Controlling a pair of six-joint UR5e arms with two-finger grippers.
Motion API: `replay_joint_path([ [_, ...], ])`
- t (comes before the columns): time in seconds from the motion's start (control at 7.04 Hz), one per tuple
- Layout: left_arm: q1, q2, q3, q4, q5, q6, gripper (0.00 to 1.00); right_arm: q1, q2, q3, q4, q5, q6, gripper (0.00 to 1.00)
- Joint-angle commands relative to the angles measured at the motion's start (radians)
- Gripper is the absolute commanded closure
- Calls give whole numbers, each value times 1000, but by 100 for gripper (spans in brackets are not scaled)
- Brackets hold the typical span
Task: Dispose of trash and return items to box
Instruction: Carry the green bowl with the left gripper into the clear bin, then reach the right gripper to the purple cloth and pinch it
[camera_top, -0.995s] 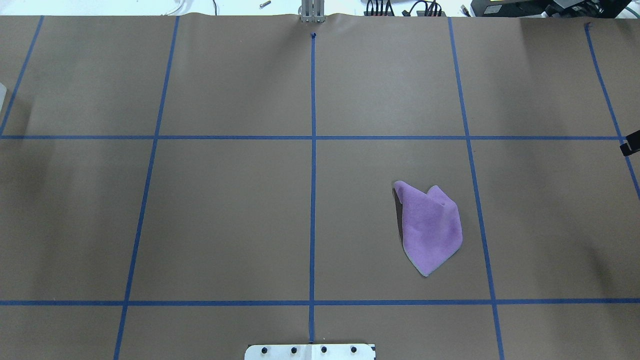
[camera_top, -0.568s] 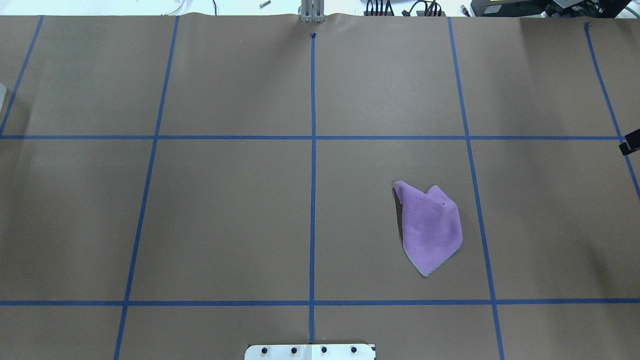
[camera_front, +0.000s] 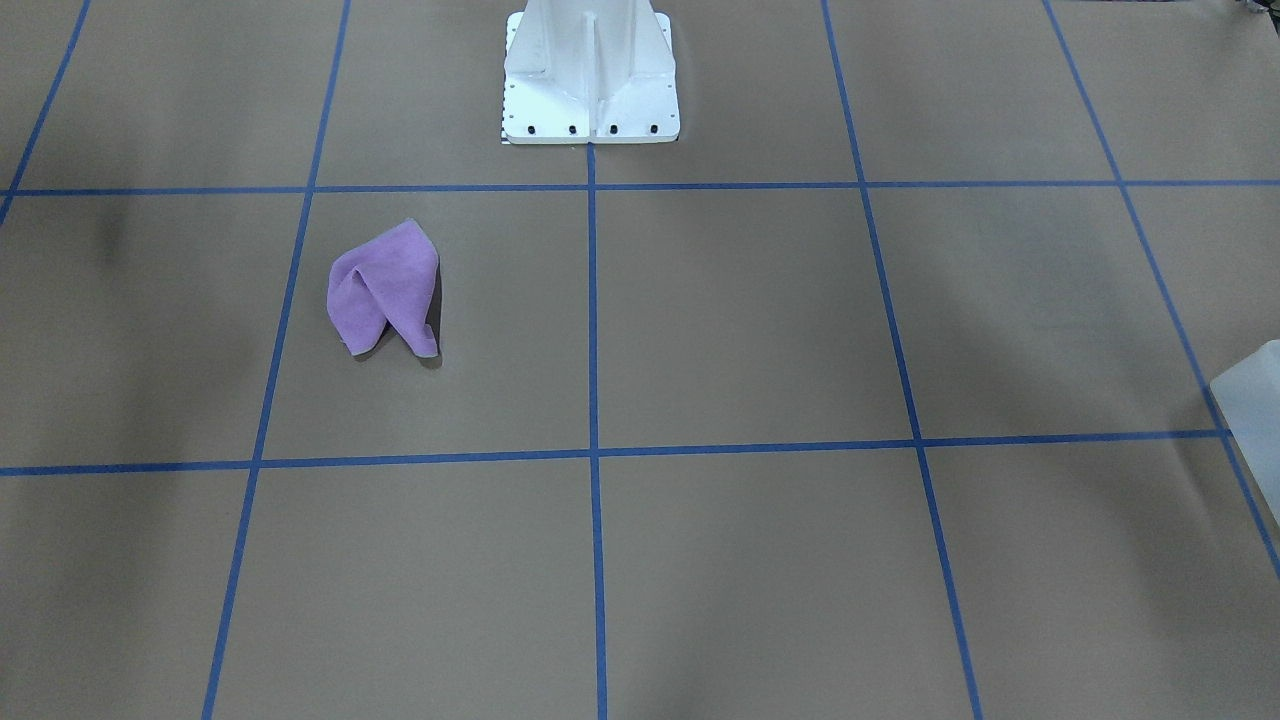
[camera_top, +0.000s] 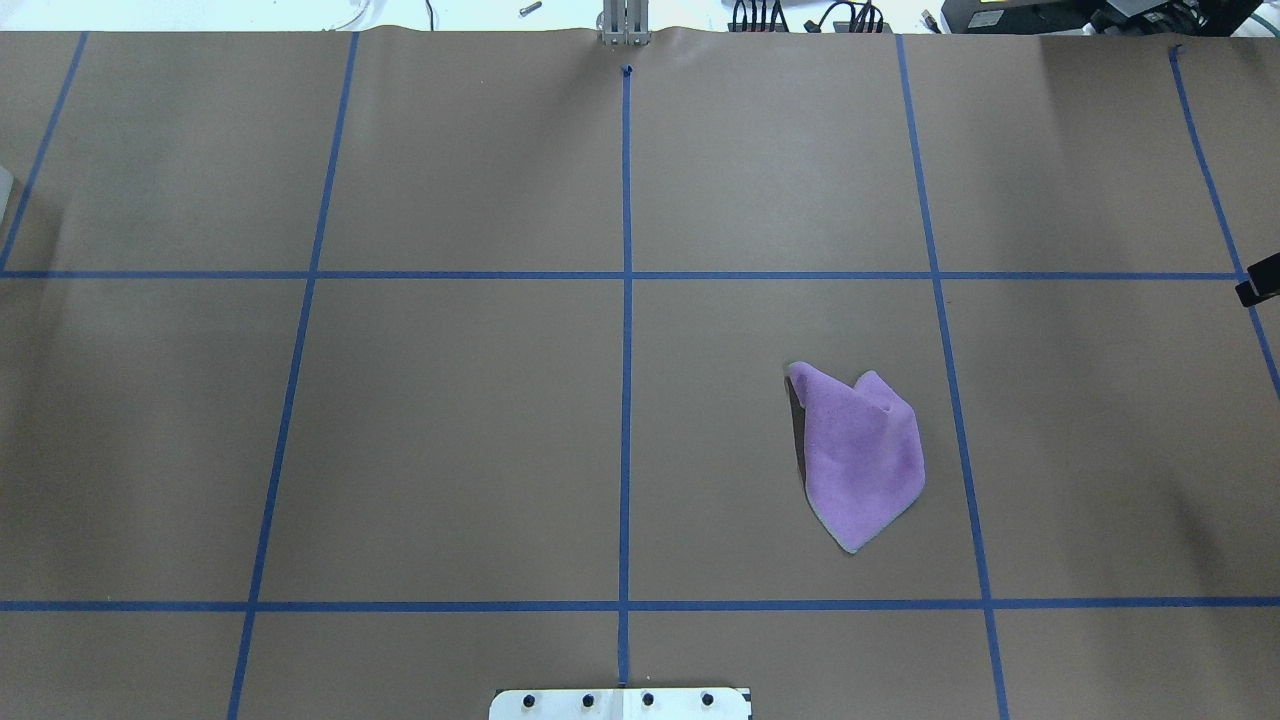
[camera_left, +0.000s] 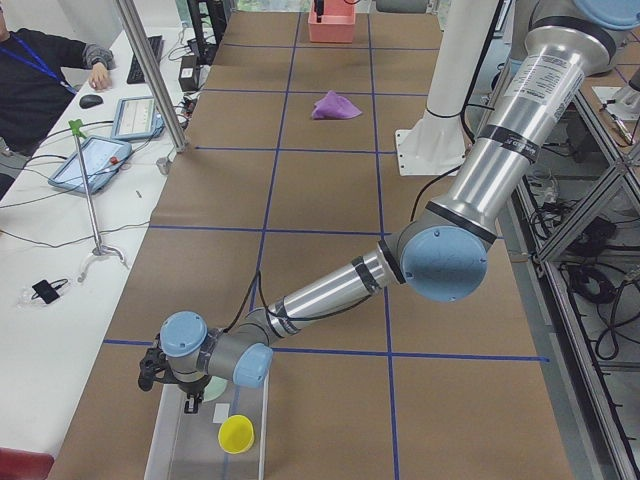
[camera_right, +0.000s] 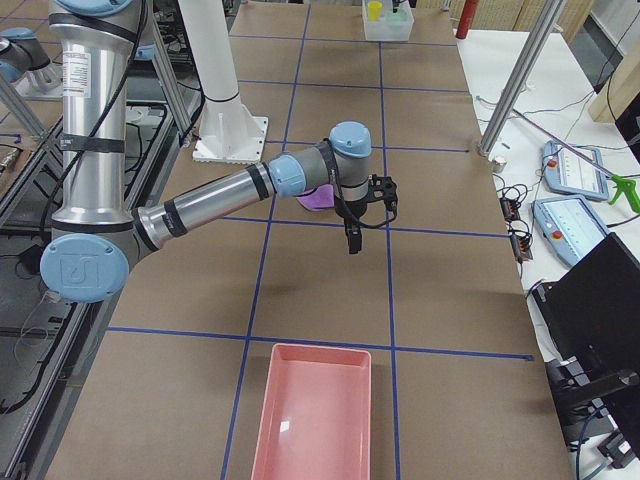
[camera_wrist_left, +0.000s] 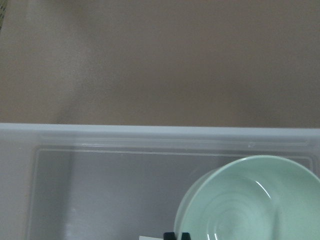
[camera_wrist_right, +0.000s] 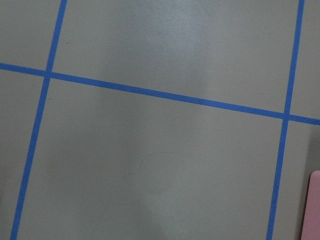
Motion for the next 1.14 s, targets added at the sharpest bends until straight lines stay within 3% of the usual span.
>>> replay_joint_path([
  [0.0,-8,17,-9,-34,-65,79,1,0,3,-1,0,0,0,0],
  [0.28,-113,12,-77,24,-237,81,1,-2,9,5,0,3,0,0],
  [0.43,-131,15,-184,111,-272,82,1,-3,21,5,0,3,8,0],
  [0.71,-164,93,-489,337,-277,87,1,-84,85,13,2,-26,215,0],
  [0.99,-161,235,-785,499,-277,87,1,-298,154,48,2,-179,499,0],
])
